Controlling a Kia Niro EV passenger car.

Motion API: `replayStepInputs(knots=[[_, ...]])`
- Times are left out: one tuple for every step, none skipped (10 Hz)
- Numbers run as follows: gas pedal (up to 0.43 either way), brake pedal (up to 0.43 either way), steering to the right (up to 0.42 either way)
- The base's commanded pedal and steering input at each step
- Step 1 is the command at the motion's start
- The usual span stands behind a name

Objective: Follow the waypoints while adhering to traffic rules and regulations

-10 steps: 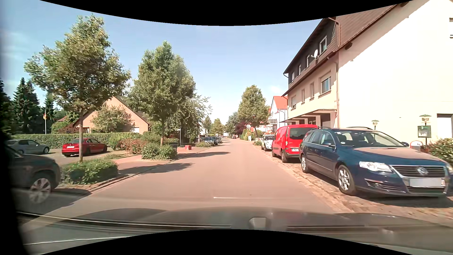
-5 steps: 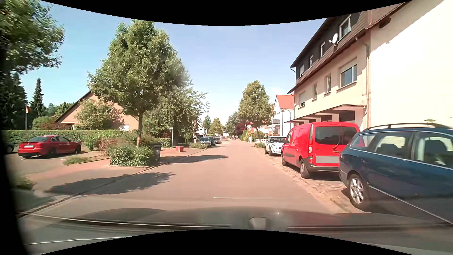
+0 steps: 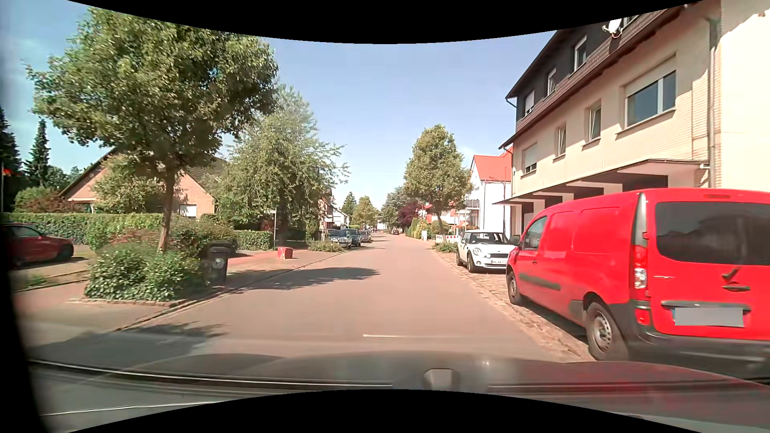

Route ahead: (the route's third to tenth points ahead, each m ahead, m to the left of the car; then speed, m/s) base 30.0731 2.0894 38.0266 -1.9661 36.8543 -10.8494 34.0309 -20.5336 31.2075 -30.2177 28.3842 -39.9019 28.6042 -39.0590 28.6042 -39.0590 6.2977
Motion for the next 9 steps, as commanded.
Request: replayStepInputs(knots=[[0.059, 0.006, 0.004], [0.059, 0.006, 0.004], [0.059, 0.006, 0.004], [0.047, 0.006, 0.003], [0.020, 0.006, 0.003], [0.000, 0.006, 0.001], [0.000, 0.006, 0.001], [0.000, 0.006, 0.001], [0.000, 0.006, 0.000]])
